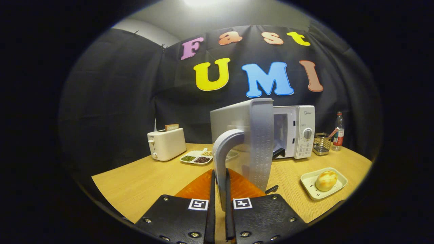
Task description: Open the microwave, put the food inside, and close the microwave door.
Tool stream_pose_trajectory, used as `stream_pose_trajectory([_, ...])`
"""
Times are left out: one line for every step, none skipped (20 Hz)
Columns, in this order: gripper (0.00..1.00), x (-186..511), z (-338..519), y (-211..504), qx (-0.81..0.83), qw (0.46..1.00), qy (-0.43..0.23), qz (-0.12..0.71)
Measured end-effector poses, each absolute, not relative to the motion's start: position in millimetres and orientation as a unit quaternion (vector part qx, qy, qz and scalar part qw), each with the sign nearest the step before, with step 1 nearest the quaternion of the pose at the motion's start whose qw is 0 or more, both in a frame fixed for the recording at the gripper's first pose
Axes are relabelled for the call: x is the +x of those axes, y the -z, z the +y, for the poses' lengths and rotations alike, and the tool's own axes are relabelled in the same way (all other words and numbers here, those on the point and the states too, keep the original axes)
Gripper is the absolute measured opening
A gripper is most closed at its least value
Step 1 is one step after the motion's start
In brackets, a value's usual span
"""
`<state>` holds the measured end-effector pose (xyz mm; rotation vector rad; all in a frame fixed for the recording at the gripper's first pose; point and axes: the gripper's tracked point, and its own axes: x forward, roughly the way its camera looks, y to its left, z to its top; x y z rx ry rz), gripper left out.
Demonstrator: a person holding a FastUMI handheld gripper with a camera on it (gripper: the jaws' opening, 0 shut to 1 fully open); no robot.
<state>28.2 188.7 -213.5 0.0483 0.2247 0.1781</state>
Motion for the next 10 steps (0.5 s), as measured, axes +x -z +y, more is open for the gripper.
stream_pose_trajectory([0.12, 25, 199, 214, 0.01, 0.991, -0.082, 0.105])
stream_pose_trajectory([0.12, 25, 207, 214, 0.004, 0.992, -0.072, 0.101])
stream_pose_trajectory([0.12, 24, 216, 214, 0.004, 0.993, -0.062, 0.098])
stream_pose_trajectory([0.12, 24, 225, 214, 0.007, 0.994, -0.054, 0.096])
stream_pose_trajectory([0.12, 24, 234, 213, 0.006, 0.995, -0.044, 0.094])
stream_pose_trajectory([0.12, 24, 241, 212, 0.002, 0.995, -0.034, 0.092])
stream_pose_trajectory([0.12, 24, 248, 213, 0.003, 0.996, -0.025, 0.091])
stream_pose_trajectory([0.12, 24, 254, 212, 0.01, 0.996, -0.016, 0.09])
stream_pose_trajectory([0.12, 25, 260, 212, 0.014, 0.996, -0.007, 0.089])
stream_pose_trajectory([0.12, 25, 266, 211, 0.016, 0.996, 0.002, 0.088])
